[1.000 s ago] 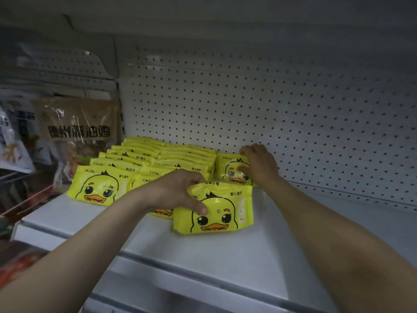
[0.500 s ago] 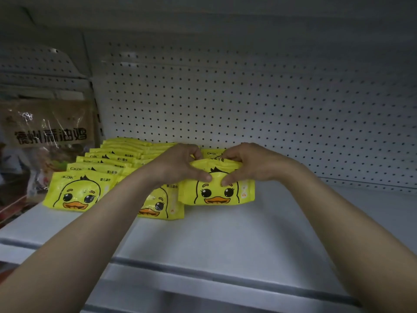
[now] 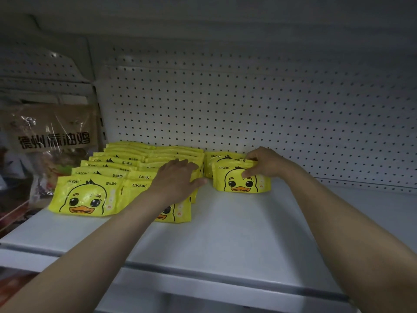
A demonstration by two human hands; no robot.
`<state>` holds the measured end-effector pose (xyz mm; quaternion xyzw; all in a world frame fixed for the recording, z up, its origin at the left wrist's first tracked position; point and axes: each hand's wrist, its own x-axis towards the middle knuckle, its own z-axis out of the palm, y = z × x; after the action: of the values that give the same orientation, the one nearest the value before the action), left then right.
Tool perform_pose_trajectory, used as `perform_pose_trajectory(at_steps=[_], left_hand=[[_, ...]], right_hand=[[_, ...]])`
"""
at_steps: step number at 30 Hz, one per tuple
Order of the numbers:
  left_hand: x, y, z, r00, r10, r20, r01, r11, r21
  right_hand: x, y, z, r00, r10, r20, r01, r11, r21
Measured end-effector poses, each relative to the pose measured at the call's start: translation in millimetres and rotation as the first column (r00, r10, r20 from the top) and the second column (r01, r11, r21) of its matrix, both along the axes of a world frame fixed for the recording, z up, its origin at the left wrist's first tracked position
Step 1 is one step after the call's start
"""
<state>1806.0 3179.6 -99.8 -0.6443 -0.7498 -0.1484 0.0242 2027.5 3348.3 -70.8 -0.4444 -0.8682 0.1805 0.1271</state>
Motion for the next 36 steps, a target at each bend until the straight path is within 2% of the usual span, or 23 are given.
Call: perform_pose_trajectory(at_steps=[5, 10, 17, 20, 23, 26, 30, 36], left_hand=[[-3.2, 0.6, -2.2, 1.000, -0.013, -0.021, 0.013, 1.000, 0.010], [-3.8, 2.9, -6.4, 0.999, -0.006, -0.046, 0.007, 1.000, 0.024], [-4.4, 4.2, -7.9, 0.998, -0.005, -0.063, 0.007, 0.999, 0.040], [-5.2, 4.8, -8.0, 0.998, -0.013, -0.064, 0.015, 0.999, 0.035], [-7.5, 4.1, -1.5, 0.999, -0.035, -0.040, 0.036, 0.999, 0.040], [-15.7, 1.4, 15.3, 0.999, -0.047, 0.003, 0.047, 0.995, 0.091], [-27.2, -16.4, 39.9, 0.990, -0.115, 0.078, 0.102, 0.982, 0.160], [-31.7, -90.7, 62.7, 0.977, -0.178, 0.115, 0.136, 0.944, 0.300]], right_hand=[[-22.9, 8.4, -11.7, 0.998, -0.036, -0.060, 0.036, 0.999, -0.010], [-40.0, 11.4, -19.7, 0.993, -0.113, -0.040, 0.117, 0.985, 0.127], [-54.0, -4.4, -28.5, 0.924, -0.363, 0.118, 0.288, 0.867, 0.408], [-58.6, -16.4, -27.6, 0.876, -0.465, 0.130, 0.360, 0.809, 0.465], [-59.7, -28.3, -23.6, 0.865, -0.493, 0.097, 0.405, 0.798, 0.447], [-55.3, -43.9, -10.1, 0.904, -0.425, 0.041, 0.374, 0.835, 0.404], [-45.2, -81.8, 23.3, 0.974, -0.226, 0.013, 0.206, 0.909, 0.361], [-21.8, -162.8, 60.1, 0.999, 0.042, -0.008, -0.034, 0.896, 0.444]])
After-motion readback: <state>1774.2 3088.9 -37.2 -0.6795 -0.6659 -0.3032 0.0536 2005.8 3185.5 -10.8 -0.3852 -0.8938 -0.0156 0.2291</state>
